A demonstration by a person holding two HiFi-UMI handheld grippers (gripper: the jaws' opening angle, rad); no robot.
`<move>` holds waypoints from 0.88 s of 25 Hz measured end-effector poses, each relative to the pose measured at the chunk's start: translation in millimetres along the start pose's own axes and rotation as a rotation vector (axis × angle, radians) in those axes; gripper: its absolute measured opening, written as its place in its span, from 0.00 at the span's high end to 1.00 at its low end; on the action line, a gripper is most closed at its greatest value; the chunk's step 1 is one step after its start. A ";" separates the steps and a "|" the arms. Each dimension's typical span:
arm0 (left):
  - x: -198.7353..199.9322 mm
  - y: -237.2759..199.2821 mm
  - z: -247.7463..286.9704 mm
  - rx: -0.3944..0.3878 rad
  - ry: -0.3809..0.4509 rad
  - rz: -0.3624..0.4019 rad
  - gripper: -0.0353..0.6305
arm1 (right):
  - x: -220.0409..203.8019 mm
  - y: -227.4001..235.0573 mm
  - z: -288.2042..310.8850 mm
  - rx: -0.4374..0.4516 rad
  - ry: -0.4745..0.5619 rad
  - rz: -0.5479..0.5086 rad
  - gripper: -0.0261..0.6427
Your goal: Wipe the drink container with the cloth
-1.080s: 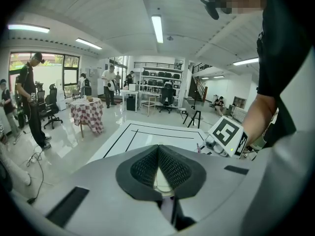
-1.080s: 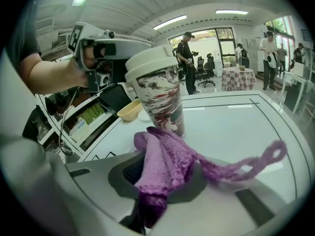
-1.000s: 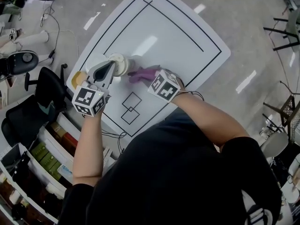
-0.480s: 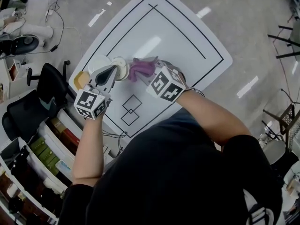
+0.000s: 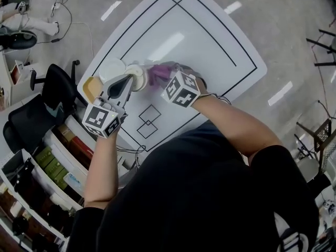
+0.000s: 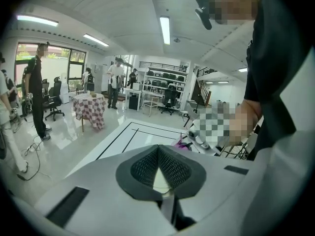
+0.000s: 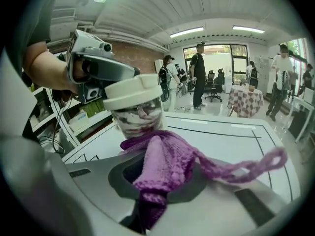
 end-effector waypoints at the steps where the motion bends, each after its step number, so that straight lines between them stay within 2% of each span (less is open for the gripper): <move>1: 0.2 -0.2 0.9 -0.001 -0.004 0.002 0.91 | -5.1 2.0 6.9 0.000 -0.013 0.002 0.84; 6: 0.1 -1.8 2.7 -0.002 -0.010 0.006 0.91 | -25.4 6.4 35.3 -0.002 -0.077 0.005 0.84; 10: -0.5 -1.8 1.4 -0.002 -0.013 0.005 0.91 | -27.1 5.6 35.1 0.024 -0.082 0.001 0.84; 16: -1.8 -2.4 1.7 -0.004 -0.010 0.011 0.91 | -12.0 24.9 -6.8 0.067 0.039 -0.036 0.83; 22: -4.5 -5.2 0.2 0.000 0.012 0.017 0.91 | 33.0 49.0 -43.2 0.064 0.173 -0.127 0.84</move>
Point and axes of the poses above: the fingertips, and each gripper's own axes: z forward along the fingers, y to its right, x out of its top, the point moved 8 cm from there along -z, backward along the fingers, and after that the axes turned 7 degrees about -y, right-handed, at the moved point
